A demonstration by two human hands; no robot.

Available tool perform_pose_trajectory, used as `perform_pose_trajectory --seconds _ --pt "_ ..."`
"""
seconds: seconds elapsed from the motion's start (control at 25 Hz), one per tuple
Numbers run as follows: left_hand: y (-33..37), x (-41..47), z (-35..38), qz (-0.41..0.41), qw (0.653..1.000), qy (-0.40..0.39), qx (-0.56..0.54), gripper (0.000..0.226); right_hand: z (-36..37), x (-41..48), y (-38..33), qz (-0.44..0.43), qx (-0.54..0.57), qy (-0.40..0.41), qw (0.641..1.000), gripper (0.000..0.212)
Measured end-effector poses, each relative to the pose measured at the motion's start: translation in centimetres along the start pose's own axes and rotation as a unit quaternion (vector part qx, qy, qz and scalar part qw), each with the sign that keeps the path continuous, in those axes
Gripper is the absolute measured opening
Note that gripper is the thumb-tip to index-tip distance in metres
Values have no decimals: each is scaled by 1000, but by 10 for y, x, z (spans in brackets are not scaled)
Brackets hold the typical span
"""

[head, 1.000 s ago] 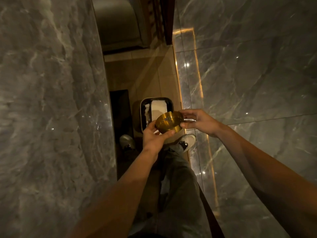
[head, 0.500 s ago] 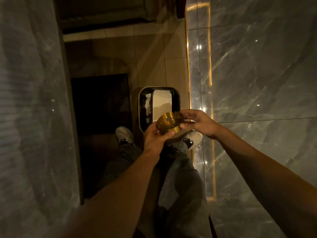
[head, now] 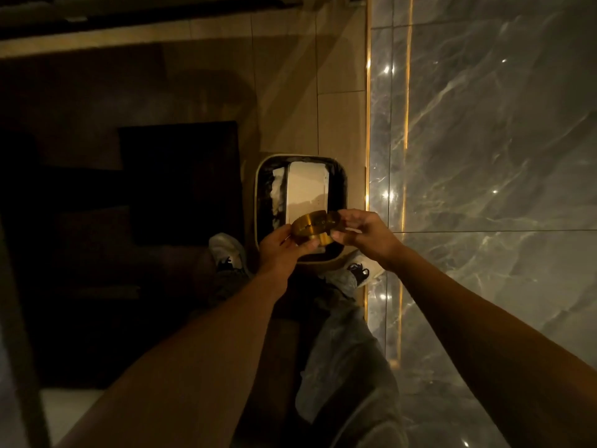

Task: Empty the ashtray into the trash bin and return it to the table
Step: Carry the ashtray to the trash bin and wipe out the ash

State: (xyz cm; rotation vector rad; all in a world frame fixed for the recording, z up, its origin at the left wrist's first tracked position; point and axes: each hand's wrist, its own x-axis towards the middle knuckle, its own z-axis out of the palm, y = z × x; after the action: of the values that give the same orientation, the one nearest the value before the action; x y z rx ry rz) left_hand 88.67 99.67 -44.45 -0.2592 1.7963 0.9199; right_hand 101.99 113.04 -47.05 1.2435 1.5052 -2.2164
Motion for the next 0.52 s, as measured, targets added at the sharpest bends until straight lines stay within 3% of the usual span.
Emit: perform_pose_trajectory --seconds 0.2,0.4,0.52 --pt "-1 25 1 10 1000 -18 9 31 3 21 13 5 18 31 999 32" --pt "-8 47 -5 -26 999 -13 -22 30 14 33 26 -2 25 60 998 19" --pt "-13 54 -6 -51 997 8 -60 64 20 42 31 4 25 69 997 18"
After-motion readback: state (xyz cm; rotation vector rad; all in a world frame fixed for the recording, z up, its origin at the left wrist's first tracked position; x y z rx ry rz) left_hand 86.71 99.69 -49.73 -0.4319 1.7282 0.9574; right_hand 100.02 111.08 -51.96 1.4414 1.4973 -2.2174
